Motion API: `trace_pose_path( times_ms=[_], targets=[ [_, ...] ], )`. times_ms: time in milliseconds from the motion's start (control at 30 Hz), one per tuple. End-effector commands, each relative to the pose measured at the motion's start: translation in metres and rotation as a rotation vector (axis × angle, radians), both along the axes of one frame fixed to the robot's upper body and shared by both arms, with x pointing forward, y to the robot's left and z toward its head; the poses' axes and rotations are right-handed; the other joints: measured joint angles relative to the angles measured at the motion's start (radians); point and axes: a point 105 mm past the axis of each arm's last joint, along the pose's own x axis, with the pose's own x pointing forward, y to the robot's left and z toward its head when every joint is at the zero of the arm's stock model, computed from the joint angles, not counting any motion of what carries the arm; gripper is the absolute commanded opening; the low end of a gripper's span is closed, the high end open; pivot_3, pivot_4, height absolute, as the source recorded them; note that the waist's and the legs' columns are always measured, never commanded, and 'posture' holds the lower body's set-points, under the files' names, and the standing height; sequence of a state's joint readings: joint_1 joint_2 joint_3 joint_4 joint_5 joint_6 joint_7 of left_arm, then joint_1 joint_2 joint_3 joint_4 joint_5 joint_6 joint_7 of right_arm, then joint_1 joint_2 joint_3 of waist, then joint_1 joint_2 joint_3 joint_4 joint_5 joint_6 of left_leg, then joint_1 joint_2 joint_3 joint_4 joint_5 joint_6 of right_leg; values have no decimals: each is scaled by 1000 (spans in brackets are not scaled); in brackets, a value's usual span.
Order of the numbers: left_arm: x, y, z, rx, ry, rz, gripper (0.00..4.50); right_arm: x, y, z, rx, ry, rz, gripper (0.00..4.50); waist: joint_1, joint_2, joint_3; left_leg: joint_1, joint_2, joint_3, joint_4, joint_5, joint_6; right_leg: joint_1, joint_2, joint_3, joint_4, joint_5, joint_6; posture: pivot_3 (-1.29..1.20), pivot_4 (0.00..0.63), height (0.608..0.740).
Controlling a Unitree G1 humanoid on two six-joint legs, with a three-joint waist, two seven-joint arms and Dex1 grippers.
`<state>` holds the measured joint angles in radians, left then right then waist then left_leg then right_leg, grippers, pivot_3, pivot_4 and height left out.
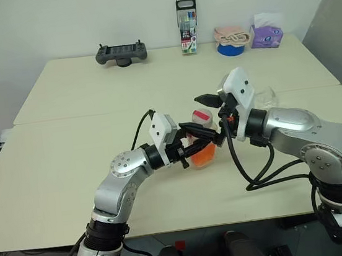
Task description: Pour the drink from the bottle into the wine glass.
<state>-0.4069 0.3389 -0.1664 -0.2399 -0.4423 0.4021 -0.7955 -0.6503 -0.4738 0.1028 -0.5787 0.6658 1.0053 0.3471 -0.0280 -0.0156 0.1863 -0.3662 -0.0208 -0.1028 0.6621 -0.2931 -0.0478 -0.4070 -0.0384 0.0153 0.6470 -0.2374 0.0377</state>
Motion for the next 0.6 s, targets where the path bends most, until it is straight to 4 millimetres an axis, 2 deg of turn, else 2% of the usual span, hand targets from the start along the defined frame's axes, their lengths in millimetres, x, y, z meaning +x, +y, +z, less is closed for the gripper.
trace_pose_path(
  times_ms=[33, 600],
  targets=[
    [-4, -1, 17, -29, -74, -6, 1691, 1, 0, 12, 24, -56, -17, 4312, 0, 0, 0, 0, 0, 0, 0, 0, 0, 0, 0, 0, 0, 0, 0, 0, 150, 740],
    [-5, 0, 12, -17, -66, -1, 1691, -17, -9, 4, 21, -5, 60, 4312, 0, 0, 0, 0, 0, 0, 0, 0, 0, 0, 0, 0, 0, 0, 0, 0, 150, 740]
  ],
)
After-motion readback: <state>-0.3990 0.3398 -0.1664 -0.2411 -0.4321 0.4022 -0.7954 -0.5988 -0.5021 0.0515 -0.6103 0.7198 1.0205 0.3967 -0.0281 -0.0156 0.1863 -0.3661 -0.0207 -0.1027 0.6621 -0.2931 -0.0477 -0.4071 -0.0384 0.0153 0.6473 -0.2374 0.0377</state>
